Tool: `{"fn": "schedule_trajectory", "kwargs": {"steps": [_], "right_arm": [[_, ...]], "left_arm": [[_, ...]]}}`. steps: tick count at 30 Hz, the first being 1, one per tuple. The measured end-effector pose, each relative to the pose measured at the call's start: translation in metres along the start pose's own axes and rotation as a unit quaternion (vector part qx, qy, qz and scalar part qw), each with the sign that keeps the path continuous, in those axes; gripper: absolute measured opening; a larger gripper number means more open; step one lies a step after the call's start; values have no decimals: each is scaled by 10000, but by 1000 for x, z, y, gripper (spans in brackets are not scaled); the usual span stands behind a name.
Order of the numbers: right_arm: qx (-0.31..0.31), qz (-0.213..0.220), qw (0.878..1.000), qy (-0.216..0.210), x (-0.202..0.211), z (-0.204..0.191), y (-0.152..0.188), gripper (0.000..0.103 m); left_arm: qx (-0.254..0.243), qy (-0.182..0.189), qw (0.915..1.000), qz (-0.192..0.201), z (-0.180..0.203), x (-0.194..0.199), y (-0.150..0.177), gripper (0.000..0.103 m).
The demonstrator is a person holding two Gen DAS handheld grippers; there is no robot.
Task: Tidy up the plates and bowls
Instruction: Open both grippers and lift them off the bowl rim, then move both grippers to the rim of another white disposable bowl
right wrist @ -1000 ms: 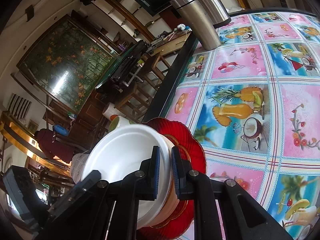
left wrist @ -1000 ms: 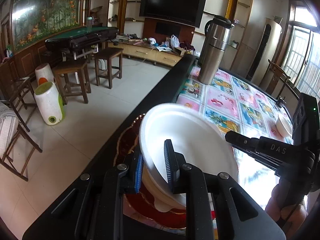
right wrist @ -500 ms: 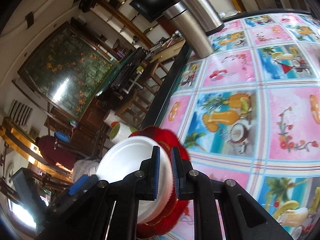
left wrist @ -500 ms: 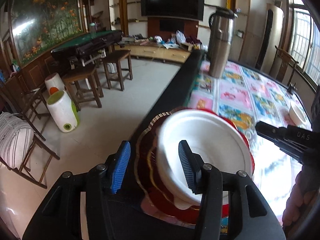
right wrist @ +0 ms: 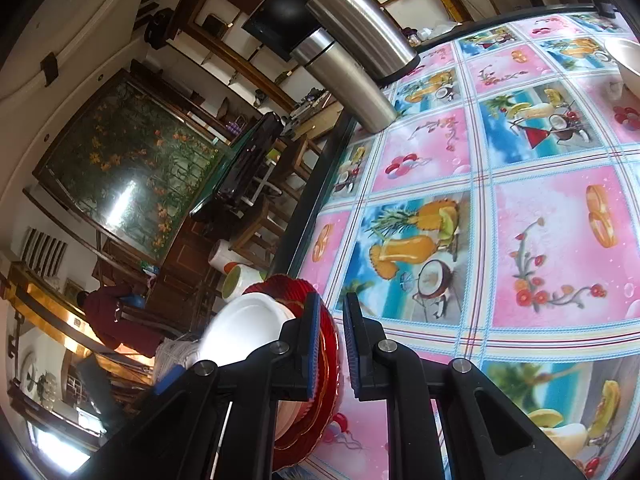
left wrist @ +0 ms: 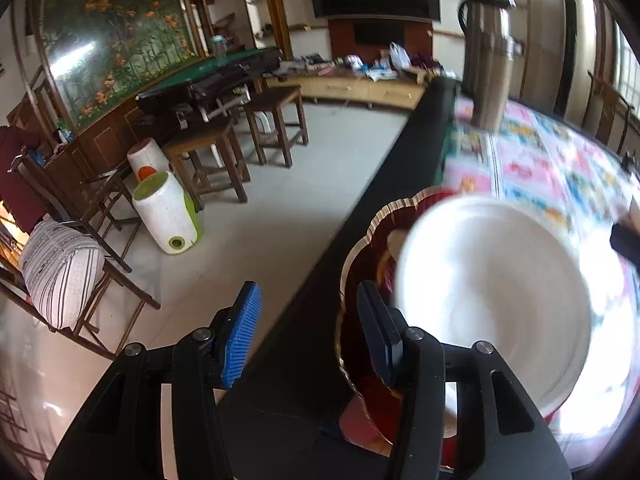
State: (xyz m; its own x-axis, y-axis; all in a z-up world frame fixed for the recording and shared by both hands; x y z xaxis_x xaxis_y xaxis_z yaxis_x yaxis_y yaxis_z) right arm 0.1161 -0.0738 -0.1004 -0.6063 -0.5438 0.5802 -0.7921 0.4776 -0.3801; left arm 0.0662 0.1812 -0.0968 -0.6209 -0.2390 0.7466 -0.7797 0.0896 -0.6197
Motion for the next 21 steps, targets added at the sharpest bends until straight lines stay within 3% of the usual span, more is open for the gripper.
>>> {"fn": "schedule_trajectory", "kwargs": {"steps": [4,12,14,17,19,21], "right_arm": [[-78,126,9999,-51,11,5,-8,14],[-378,632,9972,-89,57,33,-41,14],[-465,763,9960,-84,71,42,-49,14],[-561,864,9947,-55,86,57,-57,14],[-613,889,9942,-30,93,67,-59,14],[-641,875,9941,14,99,79,-59,14]], "left_arm": [[-28,61,9999,-92,4,-2,3,49],[51,85,9979,634,0,55,-30,49],[-29,223,9964,821,13,70,-40,49],[-269,714,9919,1014,53,90,-52,52],[-475,1055,9874,1076,88,99,-59,62],[-676,1355,9830,1041,120,104,-63,64]]}}
Point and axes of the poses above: each gripper's, at about its wrist camera, not at the fingertips, and x roughly against the way its jaws point, z to its right, y to its underside, the point moved 5 cm from there along -x, roughly the way its jaws point, and after that the axes turned 9 degrees about -x, right-handed, at the moved point
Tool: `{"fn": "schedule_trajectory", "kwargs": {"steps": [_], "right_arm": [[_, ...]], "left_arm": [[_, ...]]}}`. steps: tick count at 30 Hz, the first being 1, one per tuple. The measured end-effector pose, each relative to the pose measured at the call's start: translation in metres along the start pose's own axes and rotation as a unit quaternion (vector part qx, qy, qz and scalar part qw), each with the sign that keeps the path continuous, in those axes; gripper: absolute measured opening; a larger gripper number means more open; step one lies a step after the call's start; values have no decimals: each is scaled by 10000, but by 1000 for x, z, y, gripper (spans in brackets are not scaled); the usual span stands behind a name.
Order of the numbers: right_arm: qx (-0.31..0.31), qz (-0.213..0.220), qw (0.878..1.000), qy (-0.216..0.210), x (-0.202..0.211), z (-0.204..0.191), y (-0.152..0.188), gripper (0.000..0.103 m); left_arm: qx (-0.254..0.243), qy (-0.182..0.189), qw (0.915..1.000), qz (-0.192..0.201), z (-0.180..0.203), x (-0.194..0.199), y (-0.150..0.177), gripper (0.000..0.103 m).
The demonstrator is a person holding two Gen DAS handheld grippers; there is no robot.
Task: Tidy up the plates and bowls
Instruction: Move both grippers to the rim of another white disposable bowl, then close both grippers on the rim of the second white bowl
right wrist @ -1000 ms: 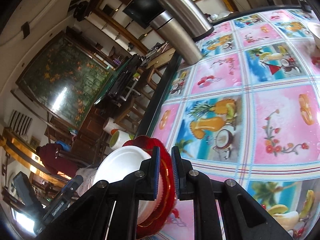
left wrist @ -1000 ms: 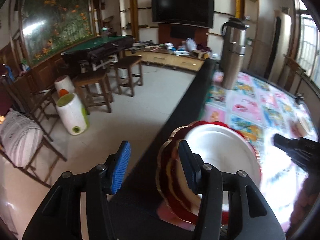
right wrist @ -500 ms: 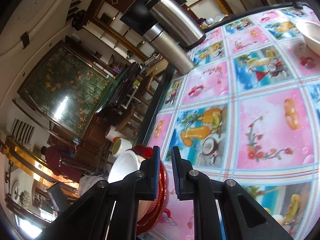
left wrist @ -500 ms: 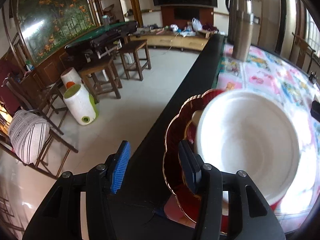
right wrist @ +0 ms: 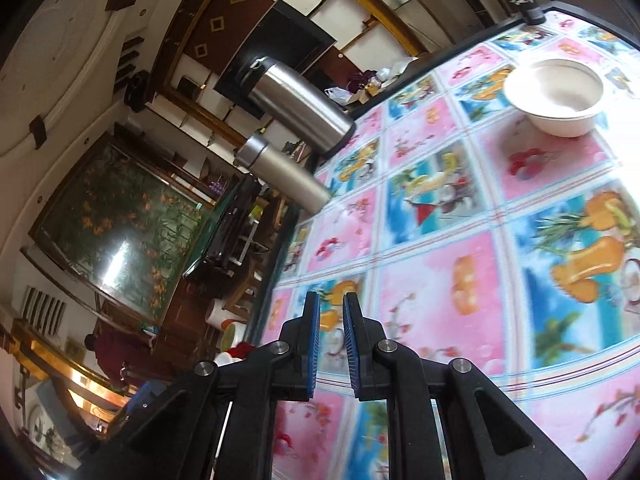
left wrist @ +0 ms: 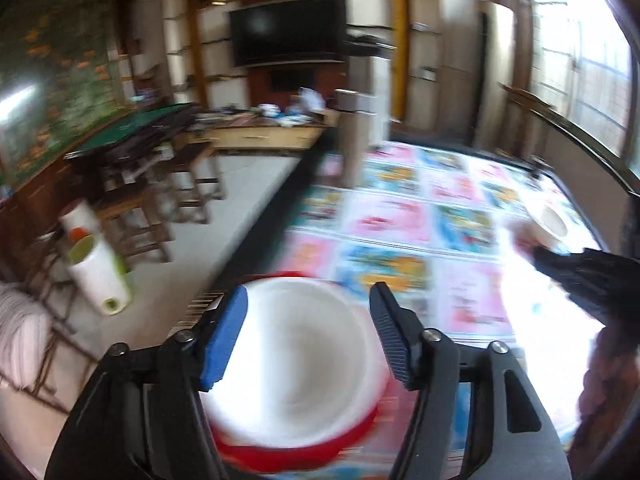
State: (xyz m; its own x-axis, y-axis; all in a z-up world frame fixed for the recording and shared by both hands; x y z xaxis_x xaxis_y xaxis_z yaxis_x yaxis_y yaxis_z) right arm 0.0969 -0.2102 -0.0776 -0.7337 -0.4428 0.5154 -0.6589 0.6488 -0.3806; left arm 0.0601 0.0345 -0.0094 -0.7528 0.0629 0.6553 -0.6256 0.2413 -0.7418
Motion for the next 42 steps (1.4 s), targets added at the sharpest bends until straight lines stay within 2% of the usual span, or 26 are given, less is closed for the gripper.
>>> {"fn": "schedule_trajectory", "kwargs": {"steps": [4,8,14,18,23,25,29,33,37,42], "right_arm": [[-137,17,9998,152,14,33,-9,15],[-379,172,9986,320,36,72,-27,15],[-655,508,9945,640,74,120,-69,16],[-737,708,9917,783,94,136,-106,22],[-870,918,9875,938,101,149,-153,28],[-976,973,9861,927,98,158,-169,28],[-980,1132,9812,1216,82,170,-189,28],[-1133,1192,9797,1146,71,176,-197,28],[-1072,1365,9753,1364,70,187,-201,28],[-1043,1289,9768,1359,62,194,-202,28]], "left_arm": [[-347,631,9968,-348,68,-26,-8,64],[-611,931,9914,-684,125,-54,-16,64],[-514,1443,9825,-1060,186,-86,-47,64],[-467,1477,9819,-1094,219,-109,-85,64],[-417,1768,9753,-1255,255,-142,-134,64],[-390,1632,9776,-1269,265,-156,-147,64],[-367,1539,9769,-1435,282,-183,-154,64],[-326,1568,9752,-1526,296,-201,-153,64],[-300,1562,9754,-1528,310,-214,-148,64],[-134,1661,9742,-1520,320,-226,-143,64]]}}
Point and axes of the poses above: each gripper's, at about its wrist camera, not at the fingertips, and x roughly against the way its jaws point, z to its right, y to its underside, the point moved 5 cm from there along -x, roughly the way its jaws point, and after that the axes turned 9 degrees about -x, right-handed, at the moved point
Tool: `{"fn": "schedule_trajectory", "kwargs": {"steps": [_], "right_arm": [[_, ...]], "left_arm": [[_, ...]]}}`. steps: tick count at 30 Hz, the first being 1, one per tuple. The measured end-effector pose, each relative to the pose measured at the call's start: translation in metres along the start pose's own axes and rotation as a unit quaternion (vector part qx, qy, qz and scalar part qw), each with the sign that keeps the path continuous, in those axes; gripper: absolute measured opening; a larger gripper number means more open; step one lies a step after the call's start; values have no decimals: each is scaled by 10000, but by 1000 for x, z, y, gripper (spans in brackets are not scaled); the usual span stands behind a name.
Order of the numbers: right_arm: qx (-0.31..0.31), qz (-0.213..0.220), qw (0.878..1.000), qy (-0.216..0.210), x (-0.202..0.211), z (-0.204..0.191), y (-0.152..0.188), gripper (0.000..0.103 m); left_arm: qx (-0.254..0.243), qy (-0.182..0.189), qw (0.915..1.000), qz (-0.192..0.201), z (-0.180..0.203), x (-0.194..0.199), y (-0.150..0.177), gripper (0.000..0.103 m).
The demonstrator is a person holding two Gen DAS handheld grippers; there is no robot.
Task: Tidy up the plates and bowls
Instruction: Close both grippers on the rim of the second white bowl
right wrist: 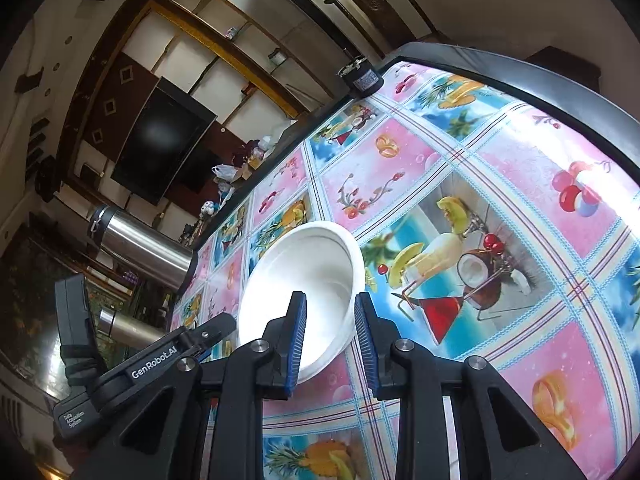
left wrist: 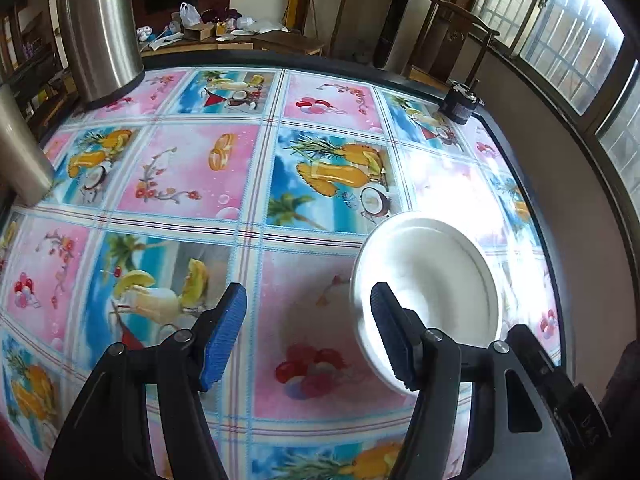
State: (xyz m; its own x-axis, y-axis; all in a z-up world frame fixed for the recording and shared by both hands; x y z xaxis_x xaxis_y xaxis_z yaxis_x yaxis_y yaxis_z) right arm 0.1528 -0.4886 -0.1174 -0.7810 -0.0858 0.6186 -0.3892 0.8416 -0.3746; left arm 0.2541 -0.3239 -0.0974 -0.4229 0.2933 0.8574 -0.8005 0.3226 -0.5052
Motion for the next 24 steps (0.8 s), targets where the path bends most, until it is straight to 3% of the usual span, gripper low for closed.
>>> {"fn": "schedule_trajectory", "kwargs": {"steps": [13,15,18,24], "right_arm": [[-68,-40,10000,22,-16,6,4,28],[-101,-55,9999,-1,-18,6,5,29],[-141,-84,9999,-9,-22,8,6,38],[-127,-69,9999,85,-29,9,8,37]], "left_arm": [[52,277,9996,-79,13,-16,0,63],[31,197,9998,33,12,-11,-2,63],[-57,141,9999,63,13,-12,-1,63],[-157,89,9998,-10,15,-21,3,63]]}}
Point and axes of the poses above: each gripper's, at about its wrist camera, not at the fingertips, and x roughly against the way its jaws point, z to its right, y to its underside, the point moved 5 cm from there along -x, roughly the way its jaws point, and after that the axes turned 9 degrees about -x, right-handed, at the moved point
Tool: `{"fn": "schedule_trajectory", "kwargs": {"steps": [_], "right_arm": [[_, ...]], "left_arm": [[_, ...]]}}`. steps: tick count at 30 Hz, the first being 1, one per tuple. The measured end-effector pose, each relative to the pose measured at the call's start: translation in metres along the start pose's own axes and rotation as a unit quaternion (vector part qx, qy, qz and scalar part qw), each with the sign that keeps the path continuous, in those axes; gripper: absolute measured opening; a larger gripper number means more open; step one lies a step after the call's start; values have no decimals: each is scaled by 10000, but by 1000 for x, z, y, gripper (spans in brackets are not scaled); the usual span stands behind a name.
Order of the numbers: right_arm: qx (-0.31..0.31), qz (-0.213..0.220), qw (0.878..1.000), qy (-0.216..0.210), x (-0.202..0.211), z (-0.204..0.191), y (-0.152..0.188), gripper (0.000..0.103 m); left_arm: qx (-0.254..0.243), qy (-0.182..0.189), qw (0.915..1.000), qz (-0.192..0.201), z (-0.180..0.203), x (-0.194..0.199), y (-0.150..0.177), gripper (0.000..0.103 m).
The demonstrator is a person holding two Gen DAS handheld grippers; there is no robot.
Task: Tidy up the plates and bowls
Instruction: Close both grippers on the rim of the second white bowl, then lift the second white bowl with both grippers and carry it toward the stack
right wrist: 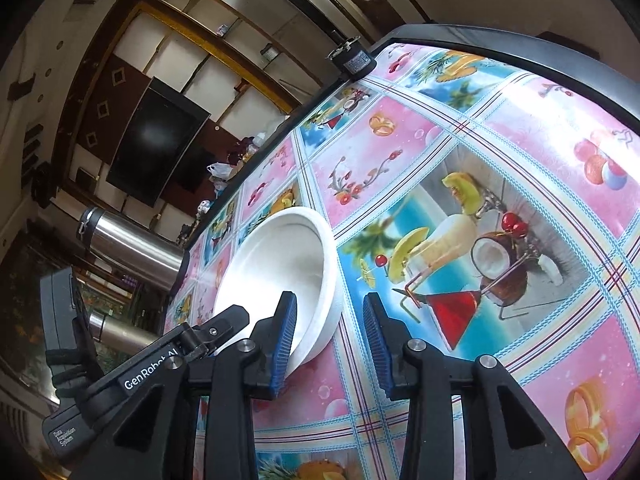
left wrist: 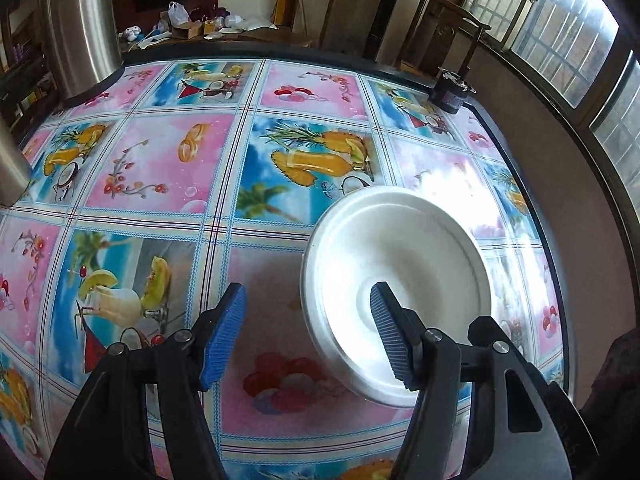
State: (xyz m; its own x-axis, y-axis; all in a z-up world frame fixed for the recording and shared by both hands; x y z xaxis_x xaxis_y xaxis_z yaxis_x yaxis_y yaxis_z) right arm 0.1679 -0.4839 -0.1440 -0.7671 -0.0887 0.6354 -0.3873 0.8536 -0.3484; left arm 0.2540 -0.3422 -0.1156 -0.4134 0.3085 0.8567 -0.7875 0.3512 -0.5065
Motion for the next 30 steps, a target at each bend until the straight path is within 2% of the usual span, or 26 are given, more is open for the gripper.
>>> {"fn": "schedule_trajectory", "kwargs": {"steps": [7,10,14,18,27,30], "right_arm": [[22,-33,10000,41,-5,0,1,15],[12,-32,10000,18,-5,0,2,11],[-36,-48,10000,-16,-6,1,2,10],[-108,-105,9998,-115,-4,1,2,10],[-317,-304,9984,-361,-3,2,6,9],[-341,-342,9981,-379,-2,3,7,9]], "left_arm": [[-131,-139,9998,44,2,-1,2,63],[-236,-229,9994,109,4,1,4,60],[-337,-293,9989,145,6,2,7,49],[-423,-335,9984,139,5,2,13,33],[-613,-411,9970,212,5,6,21,15],[-666,-457,9963,290,6,10,22,15]]}}
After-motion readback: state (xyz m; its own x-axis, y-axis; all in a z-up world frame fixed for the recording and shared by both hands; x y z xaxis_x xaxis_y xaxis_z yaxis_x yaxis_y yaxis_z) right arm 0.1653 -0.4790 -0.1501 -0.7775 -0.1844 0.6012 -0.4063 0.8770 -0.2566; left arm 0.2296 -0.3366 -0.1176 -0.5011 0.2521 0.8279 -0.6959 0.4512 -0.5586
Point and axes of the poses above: each gripper's, at about its wrist camera, not at the fingertips, and x roughly against the way its jaws point, z to its right, y to its underside, the point moved 5 cm from there along -x, roughly the way its jaws point, and after that the axes turned 9 degrees about -x, right-handed, at the moved point
